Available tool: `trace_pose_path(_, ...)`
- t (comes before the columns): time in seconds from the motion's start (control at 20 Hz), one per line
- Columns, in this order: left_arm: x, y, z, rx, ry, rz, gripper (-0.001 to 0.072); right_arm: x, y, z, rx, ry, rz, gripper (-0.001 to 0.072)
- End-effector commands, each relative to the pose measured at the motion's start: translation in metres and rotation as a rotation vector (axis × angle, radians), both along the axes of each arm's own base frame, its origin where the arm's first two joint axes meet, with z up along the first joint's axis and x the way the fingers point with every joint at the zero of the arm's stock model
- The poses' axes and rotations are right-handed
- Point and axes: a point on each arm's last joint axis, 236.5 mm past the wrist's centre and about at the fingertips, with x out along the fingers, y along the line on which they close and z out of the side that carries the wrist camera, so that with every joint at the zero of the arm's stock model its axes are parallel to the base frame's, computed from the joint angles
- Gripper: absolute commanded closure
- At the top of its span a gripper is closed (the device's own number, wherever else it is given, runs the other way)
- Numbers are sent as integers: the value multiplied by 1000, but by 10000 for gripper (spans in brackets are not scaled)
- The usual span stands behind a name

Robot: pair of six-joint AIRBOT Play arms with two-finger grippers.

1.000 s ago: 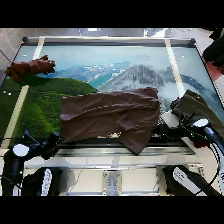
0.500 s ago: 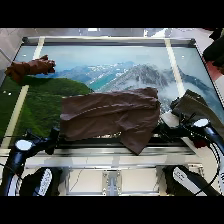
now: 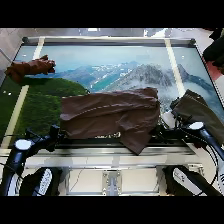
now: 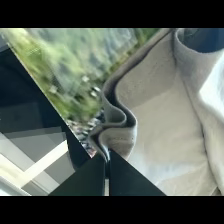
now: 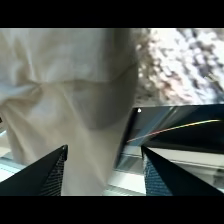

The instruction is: Fold the shirts.

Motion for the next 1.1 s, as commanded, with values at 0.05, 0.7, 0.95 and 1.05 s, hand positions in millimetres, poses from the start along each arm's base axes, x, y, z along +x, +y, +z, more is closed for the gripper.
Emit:
trace_pose_path(0.05,2,1,1,12,-14,-12,695,4,31,-8,30,-13,9,339)
trace_pose_path(0.7,56,55,144,502,-364,-279,698,58,48,172,38,-415,228,698)
trace_pose_path(0.95,101,67,160,605,-337,-458,698,122,29,194,-50,-491,204,698)
trace_pose_path(1.05,131,61,147,607,-303,-560,699,157,23,181,-52,-472,171,699)
